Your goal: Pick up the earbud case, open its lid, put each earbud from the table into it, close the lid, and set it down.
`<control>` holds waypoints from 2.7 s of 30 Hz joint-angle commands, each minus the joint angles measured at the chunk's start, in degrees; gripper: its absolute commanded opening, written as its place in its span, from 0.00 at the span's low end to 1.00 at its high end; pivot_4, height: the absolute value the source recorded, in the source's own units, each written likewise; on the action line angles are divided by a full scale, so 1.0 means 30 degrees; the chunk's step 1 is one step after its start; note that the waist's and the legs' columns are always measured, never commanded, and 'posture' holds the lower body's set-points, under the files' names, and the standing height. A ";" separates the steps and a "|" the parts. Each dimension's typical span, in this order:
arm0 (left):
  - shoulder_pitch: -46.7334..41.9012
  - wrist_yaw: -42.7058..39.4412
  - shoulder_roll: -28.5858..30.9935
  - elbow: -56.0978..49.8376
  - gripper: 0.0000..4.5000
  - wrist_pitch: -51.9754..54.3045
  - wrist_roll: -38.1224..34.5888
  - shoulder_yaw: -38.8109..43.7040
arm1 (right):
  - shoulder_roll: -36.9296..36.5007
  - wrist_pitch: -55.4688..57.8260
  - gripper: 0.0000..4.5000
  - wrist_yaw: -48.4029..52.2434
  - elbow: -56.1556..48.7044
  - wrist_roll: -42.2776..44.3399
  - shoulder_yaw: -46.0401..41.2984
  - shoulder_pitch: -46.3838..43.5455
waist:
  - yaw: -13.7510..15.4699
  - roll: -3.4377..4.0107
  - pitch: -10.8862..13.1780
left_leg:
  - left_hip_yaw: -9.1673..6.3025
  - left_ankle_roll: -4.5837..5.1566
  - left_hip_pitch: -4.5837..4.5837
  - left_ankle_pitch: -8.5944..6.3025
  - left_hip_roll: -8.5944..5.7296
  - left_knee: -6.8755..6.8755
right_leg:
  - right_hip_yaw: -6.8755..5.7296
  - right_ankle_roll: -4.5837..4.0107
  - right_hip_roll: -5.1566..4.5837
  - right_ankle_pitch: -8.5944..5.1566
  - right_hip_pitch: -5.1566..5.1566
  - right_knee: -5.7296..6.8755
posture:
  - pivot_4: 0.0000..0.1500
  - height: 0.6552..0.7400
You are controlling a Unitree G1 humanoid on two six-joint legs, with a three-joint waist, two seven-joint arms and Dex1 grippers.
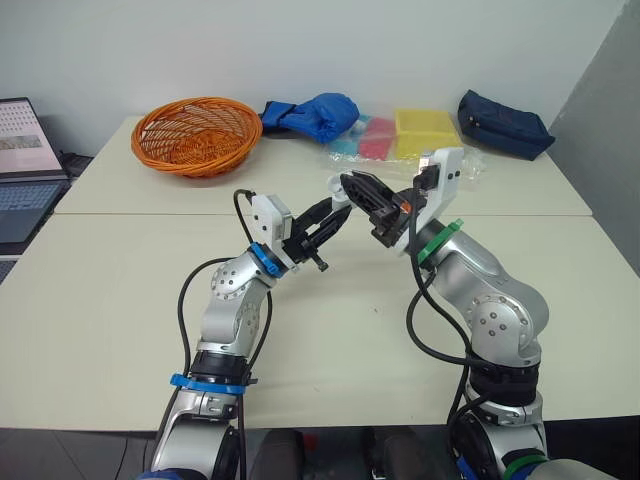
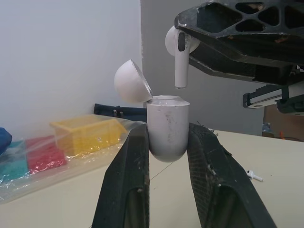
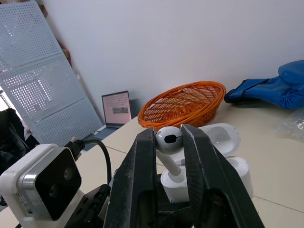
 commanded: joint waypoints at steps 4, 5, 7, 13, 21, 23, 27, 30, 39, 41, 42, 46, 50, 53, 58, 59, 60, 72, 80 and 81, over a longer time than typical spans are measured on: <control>-0.0074 -0.0066 -0.0109 -0.0641 0.17 -0.0624 -0.0020 -0.0106 | -0.0002 -0.0523 0.09 -0.0091 -0.0154 0.0358 0.0244 -0.0498 | -0.0001 0.0000 0.0000 | 0.0001 0.0000 0.0001 0.0000 0.0001 0.0000 | 0.0000 0.0000 0.0000 0.0000 0.0000 0.0000 | 1.00 1.00; -0.0084 -0.0058 -0.0111 -0.0635 0.17 -0.0647 -0.0018 -0.0113 | -0.0006 -0.0540 0.09 -0.0109 -0.0092 0.0343 0.0277 -0.0490 | -0.0001 0.0000 0.0000 | 0.0000 0.0000 0.0001 0.0000 0.0002 -0.0001 | 0.0000 0.0000 0.0001 0.0000 0.0000 0.0000 | 1.00 1.00; -0.0072 -0.0052 -0.0114 -0.0726 0.17 -0.0615 -0.0055 -0.0131 | -0.0243 -0.0669 0.09 -0.0008 0.0001 0.0148 0.0472 -0.0407 | -0.0001 0.0000 0.0000 | -0.0001 0.0000 0.0000 0.0000 0.0003 -0.0002 | 0.0001 0.0000 0.0002 0.0000 0.0000 0.0000 | 1.00 1.00; -0.0064 0.0116 -0.0116 -0.1159 0.17 -0.0356 -0.0067 -0.0221 | -0.0722 -0.0809 0.09 0.0085 0.0209 0.0036 0.1023 -0.0284 | -0.0002 0.0000 0.0000 | 0.0003 0.0001 0.0000 0.0000 0.0002 -0.0005 | 0.0003 0.0000 0.0002 0.0000 -0.0001 -0.0007 | 1.00 1.00; -0.0056 0.0327 -0.0167 -0.1609 0.17 -0.0038 -0.0162 -0.0267 | -0.1064 -0.0916 0.09 -0.0004 0.0421 -0.0362 0.1303 -0.0093 | -0.0006 0.0000 0.0001 | 0.0004 0.0000 -0.0001 0.0000 0.0008 -0.0014 | 0.0002 -0.0001 0.0004 -0.0002 -0.0005 -0.0015 | 1.00 1.00; -0.0029 0.0396 -0.0165 -0.1714 0.17 0.0042 -0.0166 -0.0270 | -0.1082 -0.0966 0.09 0.0021 0.0499 -0.0336 0.1202 -0.0096 | -0.0004 0.0000 0.0001 | 0.0002 0.0000 -0.0004 0.0000 0.0007 -0.0015 | 0.0001 -0.0001 0.0004 -0.0002 -0.0005 -0.0019 | 1.00 1.00; -0.0019 0.0477 -0.0155 -0.1871 0.17 0.0163 -0.0215 -0.0316 | -0.1254 -0.1120 0.25 0.0013 0.0631 -0.0568 0.1263 -0.0170 | -0.0004 0.0000 0.0001 | 0.0003 0.0000 -0.0005 0.0000 0.0007 -0.0016 | 0.0002 0.0000 0.0004 -0.0002 -0.0005 -0.0023 | 1.00 1.00; -0.0060 0.0559 -0.0206 -0.2011 0.17 0.0362 -0.0256 -0.0366 | -0.1314 -0.1261 0.39 0.0005 0.0666 -0.0520 0.1265 -0.0237 | -0.0007 0.0001 0.0001 | 0.0003 0.0000 -0.0005 -0.0001 0.0008 -0.0019 | 0.0002 -0.0001 0.0004 -0.0002 -0.0006 -0.0025 | 1.00 1.00; -0.0045 0.0503 -0.0158 -0.1993 0.17 0.0502 -0.0297 -0.0384 | -0.1661 -0.1982 0.39 0.1022 -0.0103 0.0402 0.1073 -0.0201 | -0.0007 0.0001 0.0001 | 0.0001 0.0000 -0.0013 -0.0001 0.0009 -0.0029 | 0.0002 -0.0001 0.0003 -0.0002 -0.0007 -0.0045 | 1.00 1.00; 0.0016 0.0479 -0.0132 -0.1975 0.17 0.0511 -0.0292 -0.0363 | -0.2327 -0.2169 0.39 0.2326 -0.0933 0.1110 0.1044 -0.0219 | 0.0002 0.0003 0.0003 | 0.0002 0.0000 -0.0017 -0.0001 0.0008 -0.0033 | -0.0001 0.0000 0.0004 -0.0002 -0.0007 -0.0054 | 1.00 1.00; 0.0060 0.0449 -0.0086 -0.1941 0.17 0.0515 -0.0319 -0.0307 | -0.3051 -0.1488 0.39 0.2648 -0.1616 0.2177 0.0345 -0.0367 | 0.0003 0.0003 0.0003 | 0.0002 0.0000 -0.0022 -0.0001 0.0007 -0.0034 | -0.0003 0.0000 0.0002 -0.0002 -0.0007 -0.0064 | 1.00 1.00; 0.0081 0.0191 0.0122 -0.1702 0.17 0.0406 -0.0409 -0.0147 | -0.6928 0.1151 0.39 0.3556 -0.2842 0.5933 -0.2533 -0.0961 | 0.0052 0.0001 0.0013 | -0.0009 0.0001 -0.0056 -0.0002 0.0002 -0.0039 | -0.0008 0.0002 -0.0019 -0.0002 -0.0006 -0.0105 | 1.00 1.00; -0.0053 -0.0060 0.0211 -0.1236 0.17 0.0096 -0.0375 -0.0083 | -1.1427 0.2534 0.39 0.4727 -0.2070 0.6803 -0.4405 -0.0143 | 0.0049 -0.0002 0.0013 | -0.0002 0.0002 -0.0064 -0.0003 -0.0015 -0.0044 | -0.0010 0.0004 -0.0052 -0.0001 0.0000 -0.0142 | 1.00 1.00; -0.0143 -0.0129 0.0157 -0.1030 0.17 -0.0036 -0.0335 -0.0008 | -1.3936 0.1326 0.39 0.6177 -0.0908 0.5077 -0.5098 0.2410 | 0.0046 -0.0002 0.0012 | -0.0012 0.0004 -0.0065 -0.0003 -0.0014 -0.0083 | 0.0008 0.0003 -0.0036 0.0002 0.0007 -0.0198 | 1.00 1.00; -0.0045 -0.0136 0.0051 -0.0994 0.17 -0.0126 -0.0303 -0.0033 | -1.6289 -0.2219 0.47 0.6884 0.2634 0.0185 -0.5313 0.7386 | 0.0133 -0.0009 0.0006 | -0.0007 0.0004 -0.0101 -0.0004 -0.0036 -0.0165 | 0.0005 0.0015 -0.0037 0.0004 0.0001 -0.0306 | 1.00 1.00; 0.0032 -0.0159 0.0038 -0.1045 0.17 -0.0120 -0.0291 -0.0058 | -1.6642 -0.2540 0.51 0.6440 0.3246 -0.1031 -0.4841 0.8058 | 0.0106 -0.0006 0.0005 | 0.0008 0.0005 -0.0101 -0.0004 -0.0045 -0.0168 | 0.0003 0.0024 -0.0038 0.0007 -0.0004 -0.0306 | 1.00 1.00; 0.0082 -0.0173 0.0031 -0.1079 0.17 -0.0116 -0.0285 -0.0075 | -1.6848 -0.2785 0.58 0.6173 0.3664 -0.1918 -0.4520 0.8496 | 0.0076 -0.0007 0.0005 | 0.0014 0.0005 -0.0099 -0.0004 -0.0047 -0.0167 | 0.0005 0.0030 -0.0041 0.0006 -0.0005 -0.0310 | 1.00 1.00; -0.0002 -0.0225 0.0236 -0.1091 0.17 0.0021 -0.0267 -0.0012 | -1.1691 -0.3289 0.81 0.1660 0.6096 -0.3915 -0.4513 0.6935 | -0.0007 -0.0001 0.0003 | 0.0027 0.0005 0.0001 -0.0002 -0.0012 -0.0168 | 0.0026 0.0024 0.0021 0.0052 0.0026 -0.0267 | 1.00 1.00; -0.0017 -0.0283 0.0375 -0.1112 0.17 0.0097 -0.0252 -0.0025 | -1.0062 -0.3960 0.81 -0.0104 0.7192 -0.5640 -0.4110 0.6486 | 0.0043 0.0000 0.0003 | 0.0035 0.0004 -0.0035 -0.0003 -0.0015 -0.0171 | 0.0021 0.0030 0.0007 0.0048 0.0020 -0.0295 | 1.00 1.00; -0.0042 -0.0298 0.0374 -0.1073 0.17 0.0100 -0.0250 -0.0036 | -0.9946 -0.4154 0.81 -0.0357 0.7474 -0.5914 -0.4070 0.6409 | 0.0042 0.0000 0.0003 | 0.0036 0.0004 -0.0032 -0.0002 -0.0015 -0.0171 | 0.0022 0.0029 0.0006 0.0049 0.0021 -0.0292 | 1.00 1.00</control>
